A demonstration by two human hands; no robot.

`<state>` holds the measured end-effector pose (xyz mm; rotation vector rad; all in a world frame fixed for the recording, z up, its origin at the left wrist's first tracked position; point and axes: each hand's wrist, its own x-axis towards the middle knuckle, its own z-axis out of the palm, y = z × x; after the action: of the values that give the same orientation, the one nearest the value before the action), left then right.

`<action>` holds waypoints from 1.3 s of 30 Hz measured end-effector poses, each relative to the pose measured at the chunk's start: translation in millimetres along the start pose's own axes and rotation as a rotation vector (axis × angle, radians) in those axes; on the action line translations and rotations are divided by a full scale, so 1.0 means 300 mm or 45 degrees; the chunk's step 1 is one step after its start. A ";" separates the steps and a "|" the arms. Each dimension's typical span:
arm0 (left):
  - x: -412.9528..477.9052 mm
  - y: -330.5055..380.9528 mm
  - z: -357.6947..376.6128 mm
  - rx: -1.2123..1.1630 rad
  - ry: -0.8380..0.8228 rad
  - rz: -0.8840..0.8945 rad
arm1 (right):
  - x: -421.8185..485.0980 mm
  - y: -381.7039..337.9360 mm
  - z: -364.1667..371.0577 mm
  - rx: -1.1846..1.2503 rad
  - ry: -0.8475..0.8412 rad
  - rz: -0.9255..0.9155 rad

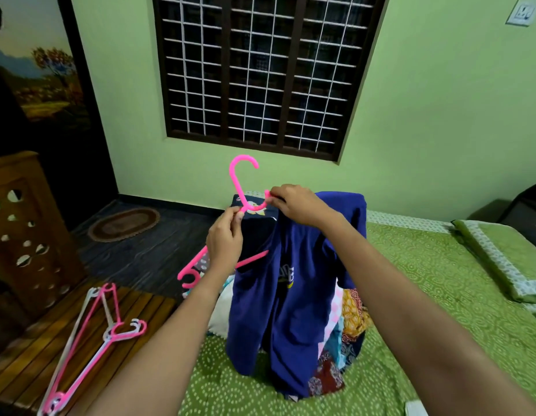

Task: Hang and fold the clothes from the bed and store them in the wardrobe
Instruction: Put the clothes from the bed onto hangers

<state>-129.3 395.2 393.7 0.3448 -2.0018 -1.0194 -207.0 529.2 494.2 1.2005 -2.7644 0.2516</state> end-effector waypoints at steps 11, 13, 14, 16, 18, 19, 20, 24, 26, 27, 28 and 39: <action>-0.025 0.097 0.115 -0.217 -0.467 -0.158 | 0.013 -0.034 0.019 -0.015 0.151 0.020; -0.027 0.101 0.131 -0.290 -0.515 -0.212 | 0.010 -0.028 0.018 -0.035 0.177 0.022; -0.028 0.104 0.133 -0.315 -0.497 -0.211 | 0.004 -0.021 0.016 -0.042 0.191 0.036; -0.029 0.109 0.122 -0.307 -0.383 -0.156 | -0.005 -0.002 0.012 -0.040 0.225 0.071; -0.034 0.113 0.108 -0.275 -0.333 -0.052 | -0.013 0.015 0.015 -0.023 0.237 0.101; -0.038 0.112 0.107 -0.274 -0.359 -0.020 | -0.017 0.019 0.017 -0.024 0.239 0.109; -0.046 0.108 0.106 -0.287 -0.385 -0.004 | -0.021 0.021 0.023 -0.026 0.239 0.123; -0.058 0.068 0.088 -0.306 -0.398 -0.152 | -0.037 0.035 0.032 0.014 0.373 0.224; -0.057 0.024 0.074 -0.128 -0.651 -0.327 | -0.046 0.054 0.014 0.038 0.467 0.335; -0.060 -0.004 0.065 0.084 -0.859 -0.404 | -0.051 0.065 0.005 0.032 0.495 0.385; -0.066 -0.034 0.053 0.307 -1.049 -0.442 | -0.054 0.076 -0.004 0.023 0.512 0.429; 0.076 -0.151 -0.079 0.444 -0.448 -0.709 | -0.119 0.186 0.026 0.071 0.611 0.594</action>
<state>-130.1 341.1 379.2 1.0143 -2.4783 -1.1127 -224.1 590.6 474.4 0.4031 -2.5619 0.5749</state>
